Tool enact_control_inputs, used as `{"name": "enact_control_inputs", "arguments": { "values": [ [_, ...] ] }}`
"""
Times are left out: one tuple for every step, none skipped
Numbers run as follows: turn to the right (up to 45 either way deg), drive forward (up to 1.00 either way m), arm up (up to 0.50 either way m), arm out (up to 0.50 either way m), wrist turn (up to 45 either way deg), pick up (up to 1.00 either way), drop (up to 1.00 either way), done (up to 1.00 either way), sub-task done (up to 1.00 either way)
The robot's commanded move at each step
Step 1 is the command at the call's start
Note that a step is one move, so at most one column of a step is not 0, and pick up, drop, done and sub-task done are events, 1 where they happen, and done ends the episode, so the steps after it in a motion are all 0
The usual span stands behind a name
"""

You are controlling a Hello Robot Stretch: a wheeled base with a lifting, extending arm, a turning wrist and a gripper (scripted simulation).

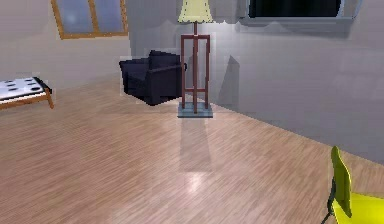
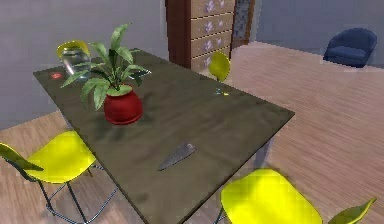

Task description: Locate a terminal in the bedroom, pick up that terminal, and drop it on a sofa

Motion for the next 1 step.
{"name": "enact_control_inputs", "arguments": {
  "values": [
    [0.0, 0.00, 0.50, 0.00, 0.0, 0.00, 0.00, 0.00, 0.00]
  ]
}}
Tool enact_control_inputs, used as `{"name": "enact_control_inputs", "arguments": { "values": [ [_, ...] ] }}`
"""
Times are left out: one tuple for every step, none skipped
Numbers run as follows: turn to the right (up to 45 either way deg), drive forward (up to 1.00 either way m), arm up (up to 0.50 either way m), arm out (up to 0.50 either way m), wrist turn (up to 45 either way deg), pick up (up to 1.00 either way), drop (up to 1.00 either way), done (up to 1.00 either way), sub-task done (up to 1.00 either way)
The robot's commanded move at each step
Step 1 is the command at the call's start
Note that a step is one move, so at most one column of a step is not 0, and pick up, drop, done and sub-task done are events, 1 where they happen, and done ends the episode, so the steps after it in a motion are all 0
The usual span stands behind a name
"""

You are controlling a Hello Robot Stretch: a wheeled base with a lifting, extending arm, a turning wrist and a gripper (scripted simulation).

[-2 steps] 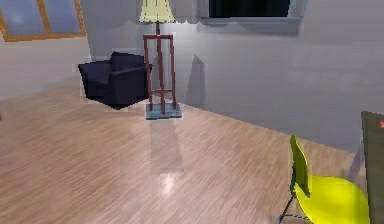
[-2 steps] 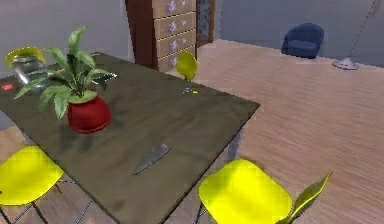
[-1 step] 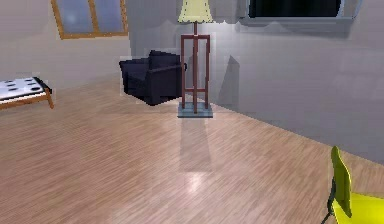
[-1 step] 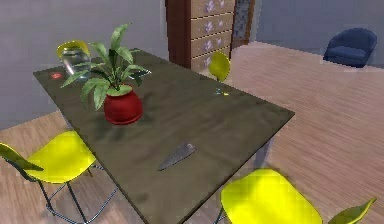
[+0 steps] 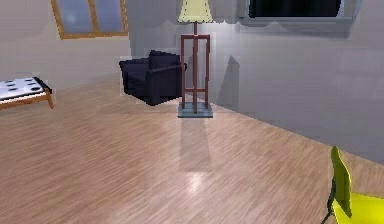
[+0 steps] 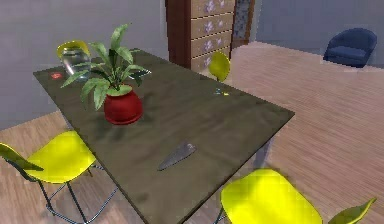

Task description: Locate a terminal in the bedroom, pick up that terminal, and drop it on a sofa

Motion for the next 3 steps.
{"name": "enact_control_inputs", "arguments": {
  "values": [
    [0.0, 0.00, 0.38, 0.00, 0.0, 0.00, 0.00, 0.00, 0.00],
    [0.0, 0.00, 0.00, 0.28, 0.0, 0.00, 0.00, 0.00, 0.00],
    [0.0, 0.00, 0.00, 0.00, 45.0, 0.00, 0.00, 0.00, 0.00]
  ]
}}
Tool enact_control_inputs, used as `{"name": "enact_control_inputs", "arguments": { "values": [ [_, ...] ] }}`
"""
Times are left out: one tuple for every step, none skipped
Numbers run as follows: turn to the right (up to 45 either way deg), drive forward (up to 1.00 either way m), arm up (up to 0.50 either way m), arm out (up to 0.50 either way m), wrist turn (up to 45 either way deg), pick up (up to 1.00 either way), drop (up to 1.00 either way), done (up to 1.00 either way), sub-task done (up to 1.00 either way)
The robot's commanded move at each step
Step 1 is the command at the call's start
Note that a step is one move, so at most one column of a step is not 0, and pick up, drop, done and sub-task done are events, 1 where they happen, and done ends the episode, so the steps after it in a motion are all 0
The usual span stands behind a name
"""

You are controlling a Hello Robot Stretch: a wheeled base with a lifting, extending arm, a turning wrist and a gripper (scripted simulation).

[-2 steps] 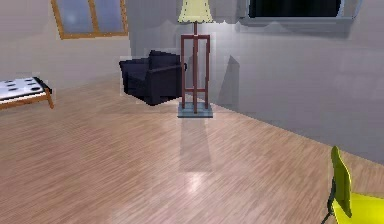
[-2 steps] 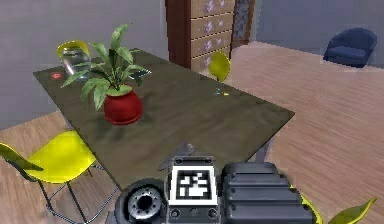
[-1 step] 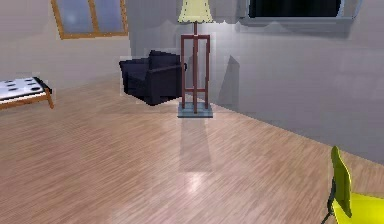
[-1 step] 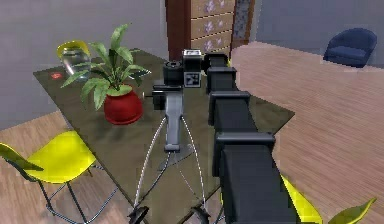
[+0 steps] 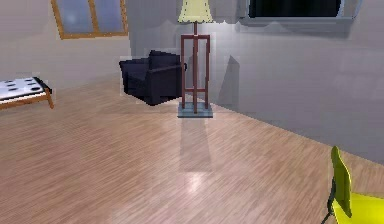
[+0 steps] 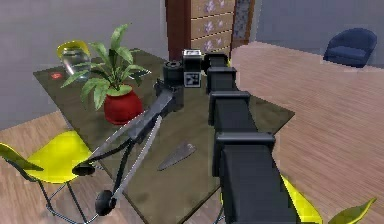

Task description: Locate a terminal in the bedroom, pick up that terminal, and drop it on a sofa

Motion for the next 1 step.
{"name": "enact_control_inputs", "arguments": {
  "values": [
    [0.0, 0.00, 0.00, 0.00, 45.0, 0.00, 0.00, 0.00, 0.00]
  ]
}}
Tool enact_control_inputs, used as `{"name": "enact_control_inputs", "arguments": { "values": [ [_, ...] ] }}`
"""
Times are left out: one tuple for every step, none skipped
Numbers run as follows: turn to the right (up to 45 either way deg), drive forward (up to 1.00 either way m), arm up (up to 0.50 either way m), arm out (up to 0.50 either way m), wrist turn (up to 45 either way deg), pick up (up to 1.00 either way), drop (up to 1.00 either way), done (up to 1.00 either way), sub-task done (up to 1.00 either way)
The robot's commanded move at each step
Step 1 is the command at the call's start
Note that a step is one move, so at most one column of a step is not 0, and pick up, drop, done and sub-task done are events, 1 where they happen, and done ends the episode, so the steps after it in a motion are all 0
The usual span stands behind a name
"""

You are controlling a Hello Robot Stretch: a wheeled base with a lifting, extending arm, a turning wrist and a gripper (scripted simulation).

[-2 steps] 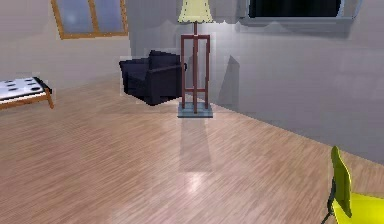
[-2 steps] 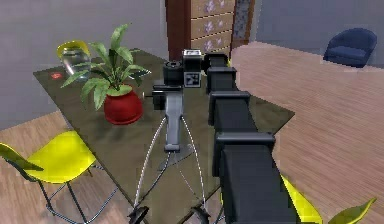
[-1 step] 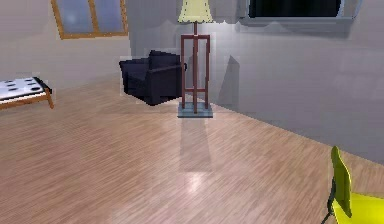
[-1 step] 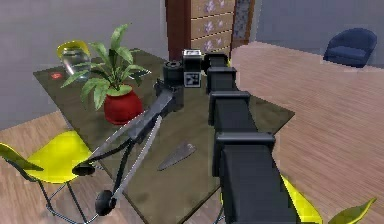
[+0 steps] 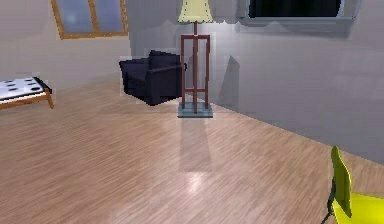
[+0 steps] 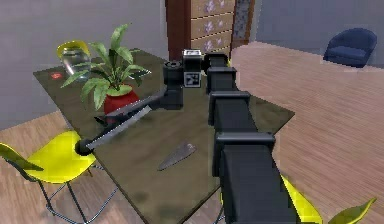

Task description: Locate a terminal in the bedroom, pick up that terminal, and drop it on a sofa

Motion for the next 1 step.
{"name": "enact_control_inputs", "arguments": {
  "values": [
    [0.0, 0.00, 0.00, 0.00, 45.0, 0.00, 0.00, 0.00, 0.00]
  ]
}}
